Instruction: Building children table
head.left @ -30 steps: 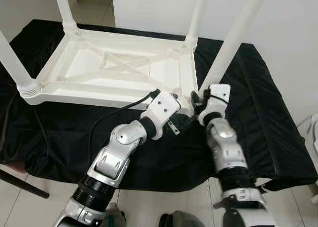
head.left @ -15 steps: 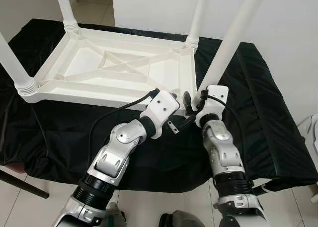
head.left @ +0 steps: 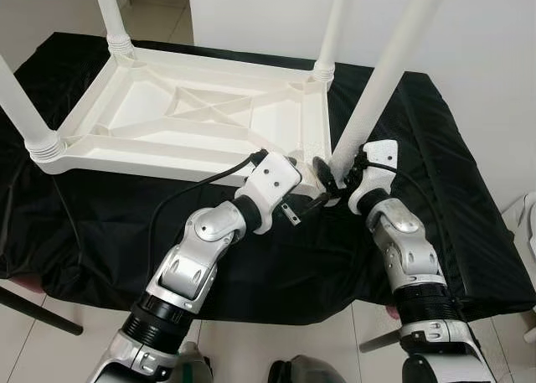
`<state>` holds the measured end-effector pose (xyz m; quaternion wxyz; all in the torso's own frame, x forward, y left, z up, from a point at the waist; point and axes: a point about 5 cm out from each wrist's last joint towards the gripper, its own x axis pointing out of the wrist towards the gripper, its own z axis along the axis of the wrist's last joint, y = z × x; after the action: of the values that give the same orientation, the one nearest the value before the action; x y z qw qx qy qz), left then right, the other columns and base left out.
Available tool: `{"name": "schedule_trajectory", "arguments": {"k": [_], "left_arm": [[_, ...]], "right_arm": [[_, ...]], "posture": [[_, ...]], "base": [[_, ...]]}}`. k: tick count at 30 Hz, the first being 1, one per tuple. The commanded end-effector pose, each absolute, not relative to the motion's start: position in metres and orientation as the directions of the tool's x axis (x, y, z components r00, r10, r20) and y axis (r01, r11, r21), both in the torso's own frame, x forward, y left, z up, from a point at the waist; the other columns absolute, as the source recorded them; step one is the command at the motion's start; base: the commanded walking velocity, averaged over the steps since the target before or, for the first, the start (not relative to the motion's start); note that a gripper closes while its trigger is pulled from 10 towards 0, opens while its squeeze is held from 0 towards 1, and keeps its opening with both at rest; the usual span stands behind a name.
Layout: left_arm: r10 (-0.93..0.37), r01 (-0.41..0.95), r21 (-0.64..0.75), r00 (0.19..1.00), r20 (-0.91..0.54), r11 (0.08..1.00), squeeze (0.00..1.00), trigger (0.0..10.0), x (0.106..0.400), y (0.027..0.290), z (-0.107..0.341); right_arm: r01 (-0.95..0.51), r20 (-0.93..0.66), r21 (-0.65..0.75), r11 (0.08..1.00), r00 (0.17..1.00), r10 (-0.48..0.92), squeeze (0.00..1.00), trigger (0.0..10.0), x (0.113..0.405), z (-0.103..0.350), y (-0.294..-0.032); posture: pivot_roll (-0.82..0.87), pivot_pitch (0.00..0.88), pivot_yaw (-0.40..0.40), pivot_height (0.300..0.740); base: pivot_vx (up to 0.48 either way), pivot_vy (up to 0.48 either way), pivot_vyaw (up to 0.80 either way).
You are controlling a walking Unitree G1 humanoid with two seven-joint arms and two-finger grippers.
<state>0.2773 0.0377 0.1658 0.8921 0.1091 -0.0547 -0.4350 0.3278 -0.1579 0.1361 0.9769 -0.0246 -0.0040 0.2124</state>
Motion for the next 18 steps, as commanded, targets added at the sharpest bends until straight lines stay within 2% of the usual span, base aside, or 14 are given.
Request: {"name": "schedule_trajectory", "arguments": {"k": [1,16,17,18], "left_arm": [[-0.785,0.761,0.241,0.619,0.004,0.602,0.0,10.0,0.277,0.039,0.166],[-0.781,0.757,0.247,0.624,0.003,0.605,0.0,10.0,0.277,0.04,0.166],[-0.78,0.756,0.247,0.625,0.003,0.607,0.0,10.0,0.277,0.04,0.166],[-0.78,0.756,0.247,0.625,0.003,0.607,0.0,10.0,0.277,0.04,0.166]], "right_arm": [[-0.483,-0.007,-0.08,0.872,0.875,0.484,0.0,10.0,0.331,0.135,-0.155],[-0.601,-0.046,-0.148,0.786,0.798,0.601,0.0,10.0,0.352,0.138,-0.152],[-0.611,-0.056,-0.148,0.777,0.79,0.611,0.0,7.6,0.353,0.137,-0.153],[-0.611,-0.056,-0.148,0.777,0.79,0.611,0.0,7.6,0.353,0.137,-0.153]], "posture": [[-0.01,0.0,-0.052,0.74],[0.01,0.0,-0.057,0.74],[0.01,0.0,-0.057,0.74],[0.01,0.0,-0.057,0.74]], "base": [[0.0,0.0,0.0],[0.0,0.0,0.0],[0.0,0.0,0.0],[0.0,0.0,0.0]]}}
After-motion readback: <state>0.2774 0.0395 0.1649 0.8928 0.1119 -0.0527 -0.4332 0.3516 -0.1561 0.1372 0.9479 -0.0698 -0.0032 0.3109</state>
